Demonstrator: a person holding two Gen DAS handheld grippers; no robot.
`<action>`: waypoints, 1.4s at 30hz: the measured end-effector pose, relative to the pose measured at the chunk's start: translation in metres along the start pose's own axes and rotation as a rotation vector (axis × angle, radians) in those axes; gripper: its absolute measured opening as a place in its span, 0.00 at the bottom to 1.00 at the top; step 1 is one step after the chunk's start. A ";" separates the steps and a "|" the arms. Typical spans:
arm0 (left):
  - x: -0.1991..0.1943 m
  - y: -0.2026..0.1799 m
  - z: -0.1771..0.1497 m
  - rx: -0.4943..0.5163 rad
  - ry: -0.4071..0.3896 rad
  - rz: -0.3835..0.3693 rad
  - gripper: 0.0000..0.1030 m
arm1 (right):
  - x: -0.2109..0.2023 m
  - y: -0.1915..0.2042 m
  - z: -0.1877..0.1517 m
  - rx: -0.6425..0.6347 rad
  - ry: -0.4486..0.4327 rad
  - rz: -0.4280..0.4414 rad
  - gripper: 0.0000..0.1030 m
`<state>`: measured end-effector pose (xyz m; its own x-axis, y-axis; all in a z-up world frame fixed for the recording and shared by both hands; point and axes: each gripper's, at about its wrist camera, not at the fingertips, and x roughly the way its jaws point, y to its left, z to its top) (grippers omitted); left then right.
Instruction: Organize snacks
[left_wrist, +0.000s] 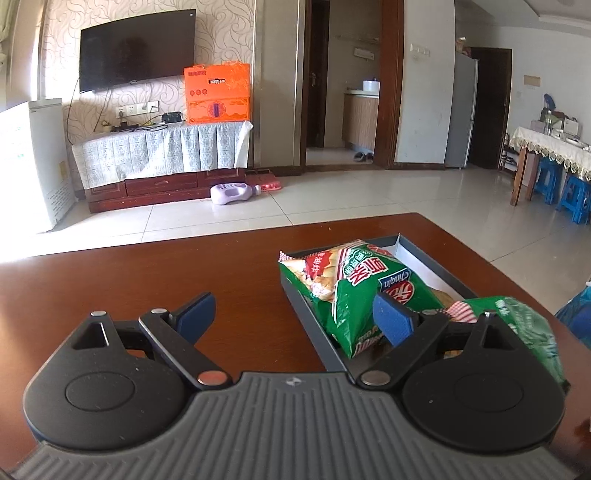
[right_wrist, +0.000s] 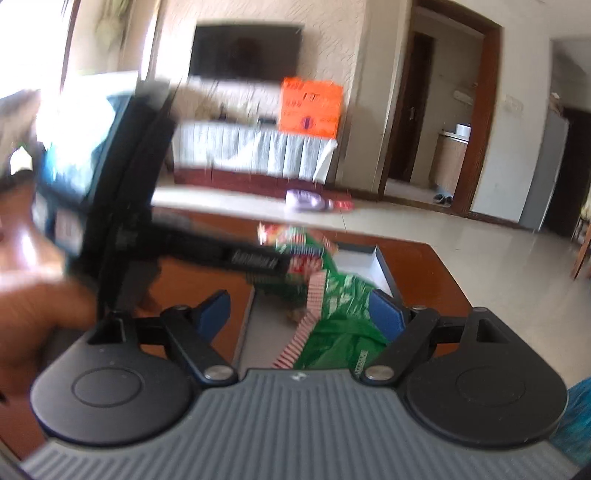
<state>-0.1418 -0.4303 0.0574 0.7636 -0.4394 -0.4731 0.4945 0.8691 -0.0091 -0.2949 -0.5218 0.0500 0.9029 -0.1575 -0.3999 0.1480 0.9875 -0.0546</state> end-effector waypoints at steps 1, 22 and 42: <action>-0.007 0.002 0.001 -0.013 -0.009 -0.008 0.92 | -0.012 -0.003 0.002 0.022 -0.029 -0.004 0.82; -0.194 -0.039 -0.080 0.038 -0.042 -0.026 0.97 | -0.130 0.005 -0.062 0.155 -0.026 -0.208 0.96; -0.218 -0.079 -0.091 0.126 -0.159 -0.019 0.99 | -0.138 -0.036 -0.081 0.239 0.033 -0.276 0.96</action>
<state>-0.3848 -0.3822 0.0806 0.8047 -0.4941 -0.3292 0.5496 0.8296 0.0982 -0.4573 -0.5352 0.0327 0.8031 -0.4133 -0.4292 0.4778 0.8770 0.0495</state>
